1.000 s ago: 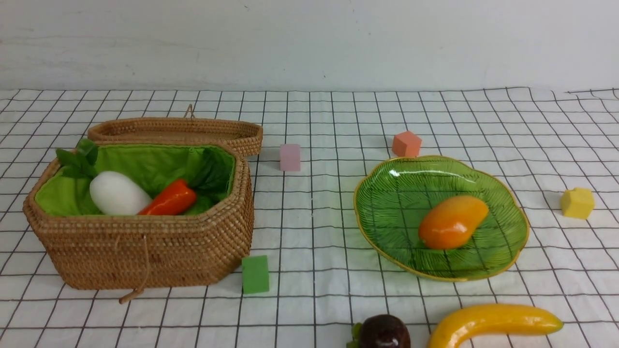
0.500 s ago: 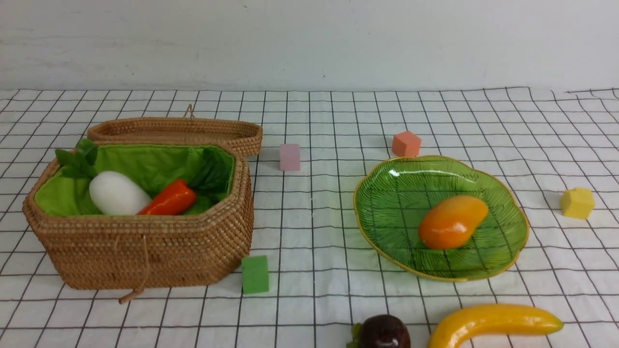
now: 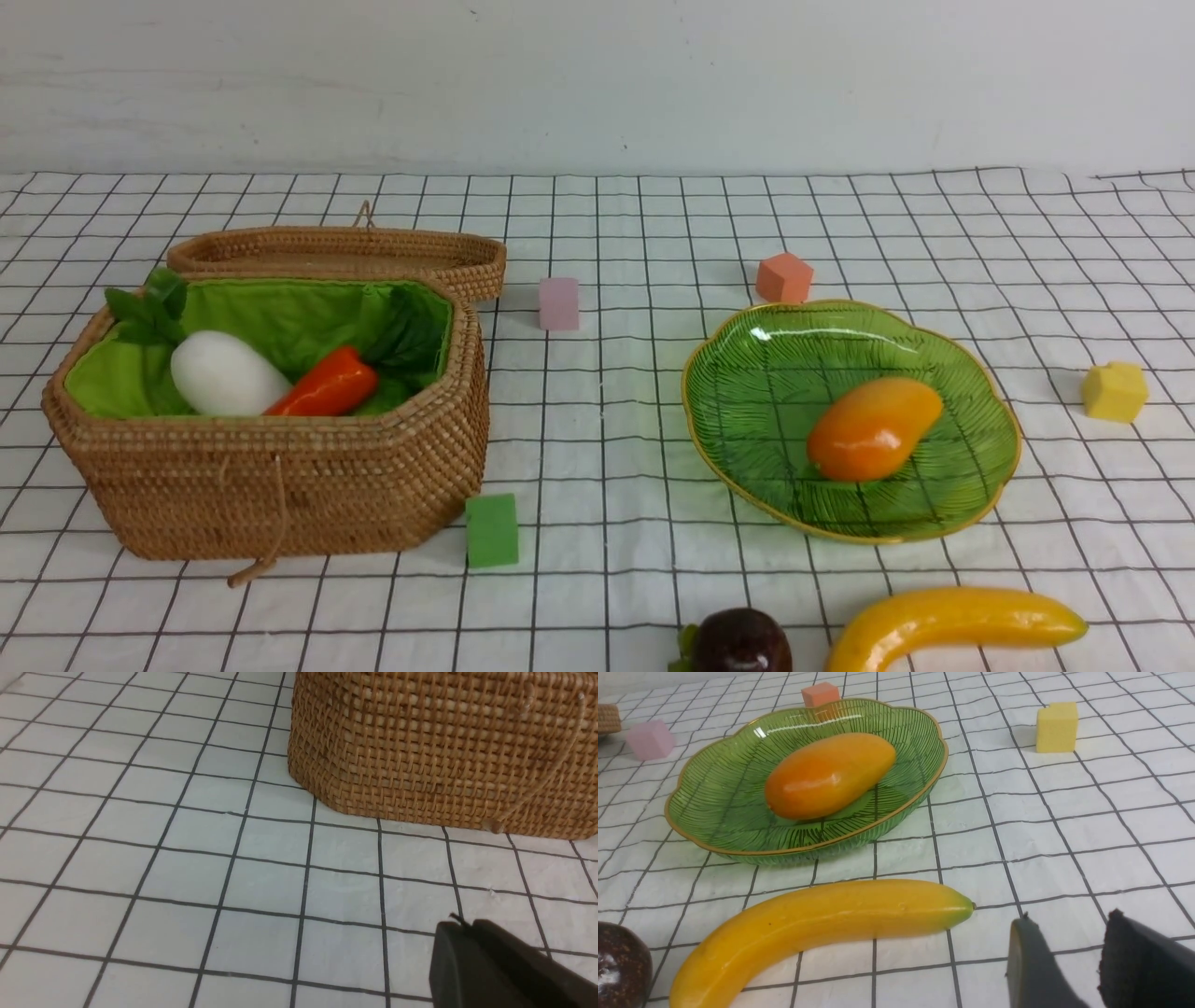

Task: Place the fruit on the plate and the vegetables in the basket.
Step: Use the right arm to grab a banana and put it into the right plate

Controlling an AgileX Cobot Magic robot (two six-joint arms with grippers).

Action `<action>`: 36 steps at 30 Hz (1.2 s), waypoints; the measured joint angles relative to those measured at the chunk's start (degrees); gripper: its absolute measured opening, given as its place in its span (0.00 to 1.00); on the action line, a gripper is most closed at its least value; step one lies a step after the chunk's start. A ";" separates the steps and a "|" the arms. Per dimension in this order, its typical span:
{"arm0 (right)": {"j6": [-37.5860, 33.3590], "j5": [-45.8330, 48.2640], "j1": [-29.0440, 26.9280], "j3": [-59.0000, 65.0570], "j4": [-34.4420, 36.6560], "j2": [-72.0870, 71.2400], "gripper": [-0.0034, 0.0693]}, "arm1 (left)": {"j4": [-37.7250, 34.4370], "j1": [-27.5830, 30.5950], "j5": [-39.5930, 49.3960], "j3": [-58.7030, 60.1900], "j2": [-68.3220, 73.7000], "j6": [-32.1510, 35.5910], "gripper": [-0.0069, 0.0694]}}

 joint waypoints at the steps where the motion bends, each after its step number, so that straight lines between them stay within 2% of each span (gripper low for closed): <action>1: 0.00 0.00 0.00 0.00 0.00 0.00 0.38 | -0.06 0.00 0.00 0.00 0.00 0.11 0.12; 9: 0.00 0.00 0.00 0.00 0.00 0.00 0.38 | -0.12 -2.74 0.00 0.00 0.00 0.26 0.13; 25: 0.00 -1.33 0.00 0.12 0.26 0.00 0.38 | -0.17 -1.21 0.00 0.00 0.00 0.38 0.14; 29: 0.00 -6.60 0.00 0.29 3.39 0.00 0.38 | -0.17 -1.21 0.00 0.00 0.00 0.38 0.15; 30: 0.27 -11.66 0.00 0.29 5.51 0.00 0.38 | -0.17 -1.21 0.00 0.00 0.00 0.38 0.15; 31: 0.35 -12.25 0.00 0.29 5.83 0.00 0.38 | -0.17 -1.21 0.00 0.00 0.00 0.41 0.15; 36: 5.89 -27.35 0.00 0.29 15.24 0.00 0.38 | -0.17 -1.21 0.00 0.00 0.00 0.41 0.15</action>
